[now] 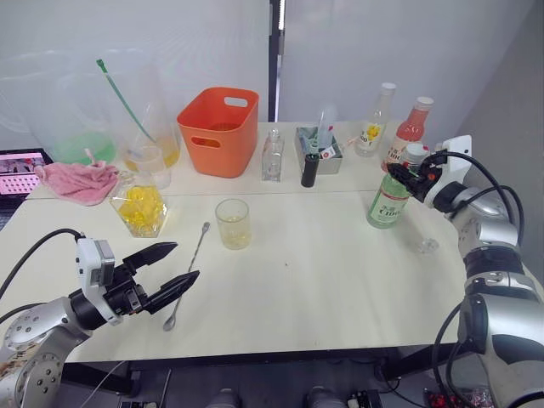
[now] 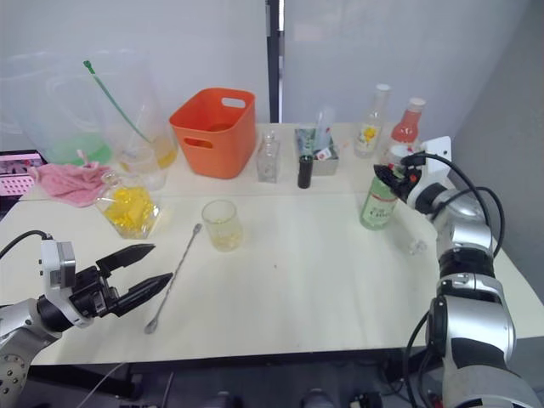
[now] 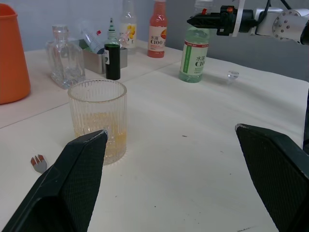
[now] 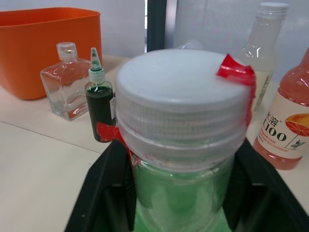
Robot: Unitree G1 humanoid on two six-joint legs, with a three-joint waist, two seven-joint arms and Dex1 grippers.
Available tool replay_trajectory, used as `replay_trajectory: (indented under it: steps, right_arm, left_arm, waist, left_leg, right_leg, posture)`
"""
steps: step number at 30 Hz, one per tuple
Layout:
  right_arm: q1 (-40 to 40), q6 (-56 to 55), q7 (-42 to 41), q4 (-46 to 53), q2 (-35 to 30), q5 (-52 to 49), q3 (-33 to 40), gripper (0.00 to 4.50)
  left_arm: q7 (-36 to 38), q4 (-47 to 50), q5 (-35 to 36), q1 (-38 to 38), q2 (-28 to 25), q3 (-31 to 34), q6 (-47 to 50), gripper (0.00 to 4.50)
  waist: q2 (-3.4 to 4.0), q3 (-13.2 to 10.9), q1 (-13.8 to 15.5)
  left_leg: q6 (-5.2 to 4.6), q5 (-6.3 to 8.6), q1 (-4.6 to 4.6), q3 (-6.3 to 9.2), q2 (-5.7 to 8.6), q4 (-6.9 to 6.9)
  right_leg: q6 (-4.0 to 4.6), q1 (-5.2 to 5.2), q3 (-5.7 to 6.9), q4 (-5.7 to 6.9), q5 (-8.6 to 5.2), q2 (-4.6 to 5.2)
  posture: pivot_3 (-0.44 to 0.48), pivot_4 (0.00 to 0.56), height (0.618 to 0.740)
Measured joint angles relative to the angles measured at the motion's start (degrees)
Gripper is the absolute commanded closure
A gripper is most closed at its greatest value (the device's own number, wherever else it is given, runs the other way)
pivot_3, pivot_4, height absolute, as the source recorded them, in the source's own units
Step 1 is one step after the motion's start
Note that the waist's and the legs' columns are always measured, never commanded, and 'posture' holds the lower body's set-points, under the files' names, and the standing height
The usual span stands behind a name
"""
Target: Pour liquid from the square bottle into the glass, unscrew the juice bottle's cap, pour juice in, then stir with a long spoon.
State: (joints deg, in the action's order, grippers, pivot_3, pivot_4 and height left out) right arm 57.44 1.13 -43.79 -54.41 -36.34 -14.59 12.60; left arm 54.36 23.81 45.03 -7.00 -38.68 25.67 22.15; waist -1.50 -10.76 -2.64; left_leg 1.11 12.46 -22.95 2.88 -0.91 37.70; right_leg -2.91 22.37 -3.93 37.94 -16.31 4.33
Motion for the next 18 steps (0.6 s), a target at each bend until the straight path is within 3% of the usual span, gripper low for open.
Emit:
replay_trajectory:
  steps: [7, 13, 18]
  right_arm:
    - [-3.00, 0.76, -1.55, 5.38, -0.31, -0.35, 0.08, 3.04]
    - [-13.94, 15.70, -8.86, 34.82, -1.23, -8.47, -1.75, 3.04]
    - [-18.50, 30.73, -10.72, 57.07, -1.93, -19.52, -3.04, 3.04]
  left_arm:
    - [0.94, -2.62, -0.57, 2.08, -0.01, -1.63, -0.68, 0.00]
    - [4.12, -5.97, -0.98, 6.51, -0.99, -4.21, -0.68, 0.00]
    - [6.54, -8.08, -2.16, 8.91, -1.95, -5.86, -0.71, 0.00]
  waist:
    - [0.09, -0.06, 0.18]
    - [0.31, -0.15, -0.02]
    - [0.32, -0.16, -0.02]
  left_leg:
    - [0.00, 0.00, -0.09, 0.01, 0.02, 0.00]
    - [0.00, -0.01, -0.75, 0.03, -0.02, 0.01]
    - [-0.01, 0.00, -0.77, 0.03, -0.02, 0.01]
  right_leg:
    - [0.00, 0.06, 0.01, -0.01, 0.00, 0.01]
    - [0.02, 0.90, -0.01, 0.29, 0.02, -0.01]
    - [0.02, 0.88, -0.01, 0.20, 0.02, 0.00]
  posture:
    - [0.000, 0.150, 0.740]
    - [0.000, 0.150, 0.740]
    - [0.000, 0.150, 0.740]
